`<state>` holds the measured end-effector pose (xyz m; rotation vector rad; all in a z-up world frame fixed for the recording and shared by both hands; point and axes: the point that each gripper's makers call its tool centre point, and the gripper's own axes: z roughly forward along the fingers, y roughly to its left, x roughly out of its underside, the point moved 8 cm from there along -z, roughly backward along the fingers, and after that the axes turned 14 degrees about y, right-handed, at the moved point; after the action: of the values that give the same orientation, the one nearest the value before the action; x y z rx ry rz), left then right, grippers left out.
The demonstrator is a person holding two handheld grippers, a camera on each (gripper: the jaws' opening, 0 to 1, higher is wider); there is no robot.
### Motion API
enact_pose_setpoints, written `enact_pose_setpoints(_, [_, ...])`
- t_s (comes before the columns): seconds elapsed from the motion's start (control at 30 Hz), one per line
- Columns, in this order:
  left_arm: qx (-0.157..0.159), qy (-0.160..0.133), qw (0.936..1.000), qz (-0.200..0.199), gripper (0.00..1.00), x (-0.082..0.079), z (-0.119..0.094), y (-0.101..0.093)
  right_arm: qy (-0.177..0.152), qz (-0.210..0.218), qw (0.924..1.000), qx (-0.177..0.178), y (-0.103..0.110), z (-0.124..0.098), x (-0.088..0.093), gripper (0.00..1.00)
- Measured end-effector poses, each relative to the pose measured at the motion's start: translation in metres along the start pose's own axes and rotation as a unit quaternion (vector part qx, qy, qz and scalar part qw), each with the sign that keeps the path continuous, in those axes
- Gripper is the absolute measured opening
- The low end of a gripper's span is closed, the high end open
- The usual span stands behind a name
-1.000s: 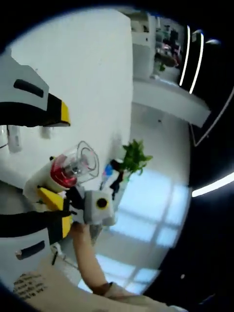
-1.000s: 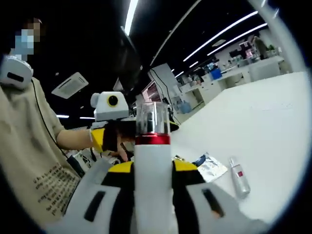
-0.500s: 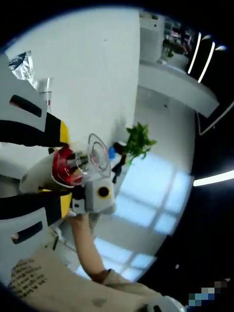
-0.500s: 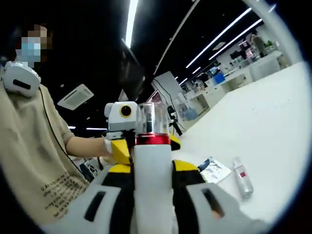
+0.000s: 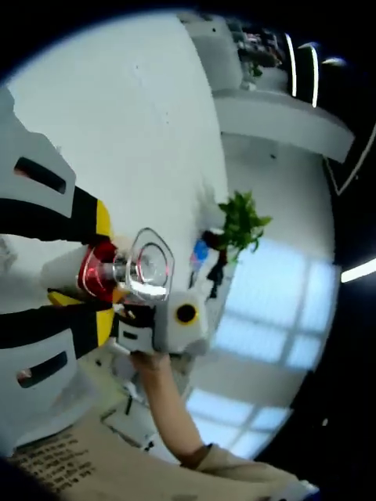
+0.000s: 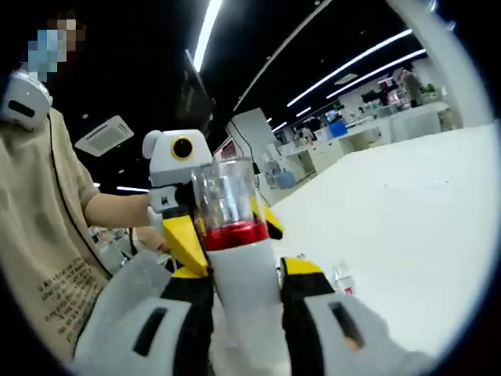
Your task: Arrange the skincare products in the storage area until every visible bottle or jar stands upright without overlapping.
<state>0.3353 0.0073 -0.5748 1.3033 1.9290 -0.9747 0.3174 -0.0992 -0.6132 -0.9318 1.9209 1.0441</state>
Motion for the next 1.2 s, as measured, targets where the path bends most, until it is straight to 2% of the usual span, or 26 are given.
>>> enact_pose_setpoints(0.1, [-0.026,0.027,0.9992,0.016,0.26,0.009,0.010,0.000,0.046,-0.053,0.9972,0.027,-0.007,0.006,0.013,0.33])
enact_pose_setpoints(0.23, [-0.046,0.053,0.9973,0.023,0.26,0.021,0.023,-0.001,0.101,-0.088,0.9902,0.038,-0.013,0.014,0.026,0.33])
enact_pose_setpoints(0.3, [-0.056,0.061,0.9962,0.025,0.26,0.026,0.029,0.001,0.117,-0.100,0.9868,0.049,-0.018,0.018,0.033,0.32])
enact_pose_setpoints(0.4, [-0.066,0.062,0.9956,0.025,0.26,0.031,0.033,0.005,0.113,-0.099,0.9866,0.063,-0.023,0.022,0.039,0.32])
enact_pose_setpoints(0.57, [-0.075,0.071,0.9939,0.040,0.26,0.035,0.041,0.011,0.139,-0.138,0.9773,0.082,-0.035,0.025,0.044,0.32])
enact_pose_setpoints(0.7, [-0.081,0.067,0.9932,0.051,0.26,0.031,0.046,0.019,0.133,-0.147,0.9762,0.088,-0.047,0.024,0.041,0.31])
enact_pose_setpoints(1.07, [-0.100,0.059,0.9920,0.049,0.27,0.018,0.054,0.050,0.123,-0.144,0.9800,0.063,-0.088,0.029,0.029,0.31])
enact_pose_setpoints(1.2, [-0.104,0.059,0.9917,0.047,0.27,0.013,0.056,0.059,0.129,-0.151,0.9783,0.059,-0.096,0.030,0.022,0.31])
